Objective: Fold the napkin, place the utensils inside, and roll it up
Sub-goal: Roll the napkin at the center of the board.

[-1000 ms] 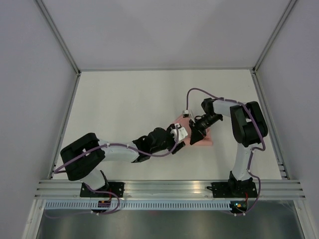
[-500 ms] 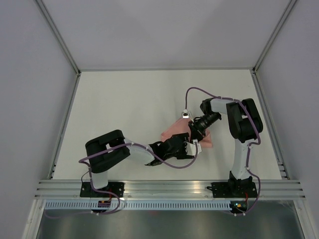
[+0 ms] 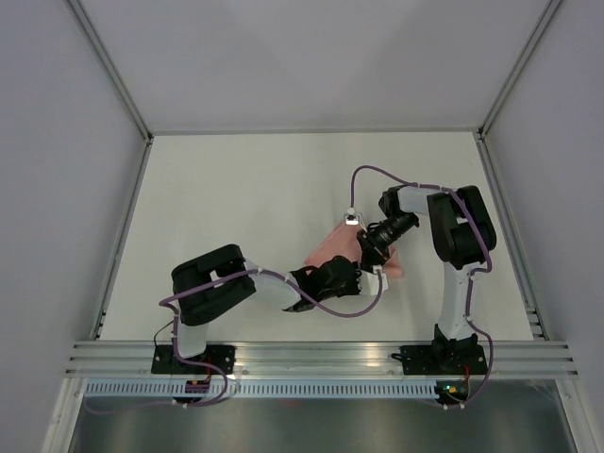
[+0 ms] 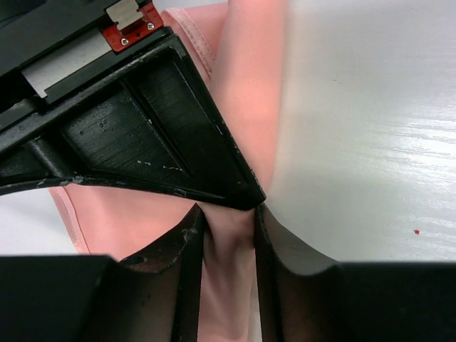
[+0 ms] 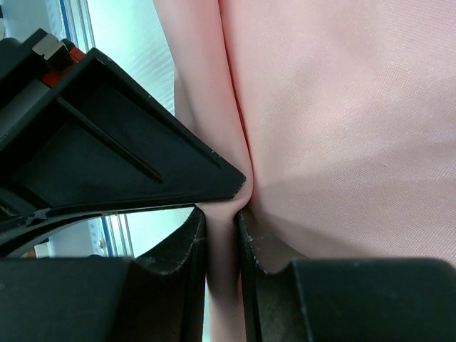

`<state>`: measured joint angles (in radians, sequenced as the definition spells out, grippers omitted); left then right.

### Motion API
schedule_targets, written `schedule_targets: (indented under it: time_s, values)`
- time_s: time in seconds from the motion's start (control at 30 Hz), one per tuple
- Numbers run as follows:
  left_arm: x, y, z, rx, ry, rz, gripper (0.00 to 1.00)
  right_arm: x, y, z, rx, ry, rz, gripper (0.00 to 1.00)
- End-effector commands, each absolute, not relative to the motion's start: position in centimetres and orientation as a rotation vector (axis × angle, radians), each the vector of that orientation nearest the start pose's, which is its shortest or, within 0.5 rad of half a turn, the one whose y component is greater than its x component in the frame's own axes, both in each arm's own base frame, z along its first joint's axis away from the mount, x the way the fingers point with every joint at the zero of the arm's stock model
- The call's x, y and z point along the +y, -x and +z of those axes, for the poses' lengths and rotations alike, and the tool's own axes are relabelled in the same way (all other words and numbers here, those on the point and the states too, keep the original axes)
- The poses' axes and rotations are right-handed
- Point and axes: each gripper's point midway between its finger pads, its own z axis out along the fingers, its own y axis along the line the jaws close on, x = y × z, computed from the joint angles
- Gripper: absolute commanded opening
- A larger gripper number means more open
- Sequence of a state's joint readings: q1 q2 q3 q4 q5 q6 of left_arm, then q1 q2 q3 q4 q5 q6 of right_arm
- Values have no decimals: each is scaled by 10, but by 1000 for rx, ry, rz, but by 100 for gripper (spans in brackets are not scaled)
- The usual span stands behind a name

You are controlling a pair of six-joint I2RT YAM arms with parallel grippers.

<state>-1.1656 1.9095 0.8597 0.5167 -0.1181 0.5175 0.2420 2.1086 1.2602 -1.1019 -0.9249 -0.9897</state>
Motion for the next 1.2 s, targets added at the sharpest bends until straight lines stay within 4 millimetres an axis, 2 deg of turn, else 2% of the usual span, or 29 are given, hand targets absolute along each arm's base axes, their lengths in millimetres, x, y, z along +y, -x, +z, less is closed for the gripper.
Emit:
schedule_targets:
  time_s: [0.0,0.03,0.07,0.13,0.23,0.27,0.33,0.47,0.53,0.77,0.87,0.93,1.0,1.03,1.07,1.17]
  values:
    - [-403,-205,-20,1633,-1618,-317,19,159,-241,-33,2407,1575,1243,10]
    - [-400,-203,-24,1650,-1633,-321,15,158,-241,-33,2409,1573,1240,10]
    - [-400,-199,-26,1661,-1648,-344,7,159,-241,-33,2409,1570,1235,11]
    - [-400,-193,-30,1681,-1672,-388,2,159,-243,-32,2403,1566,1220,16]
    - [-400,-191,-31,1710,-1681,-437,2,159,-245,-27,2397,1553,1184,25]
    - [-398,-185,-35,1731,-1707,-472,2,159,-246,-26,2405,1543,1175,33]
    - [-400,-184,-35,1754,-1710,-531,2,159,-251,-19,2381,1540,1129,42]
    - [-399,-180,-36,1793,-1719,-603,2,161,-266,-1,2350,1461,1043,50]
    - [-399,-177,-36,1812,-1729,-639,2,162,-276,14,2316,1403,1006,54]
    - [-395,-173,-39,1889,-1722,-766,2,165,-301,54,2248,1257,955,59]
    - [-393,-175,-37,1923,-1695,-834,2,159,-316,69,2221,1149,916,59]
    - [-393,-173,-36,1946,-1687,-894,2,150,-328,81,2188,1084,878,59]
    - [-393,-180,-32,1980,-1647,-940,2,139,-334,93,2158,1026,859,59]
    - [-390,-176,-34,2010,-1652,-981,2,135,-336,94,2149,1011,844,59]
    - [-392,-184,-30,2028,-1620,-1005,2,132,-337,97,2139,994,833,59]
    - [-388,-190,-30,2108,-1584,-1080,2,122,-335,107,2094,978,787,59]
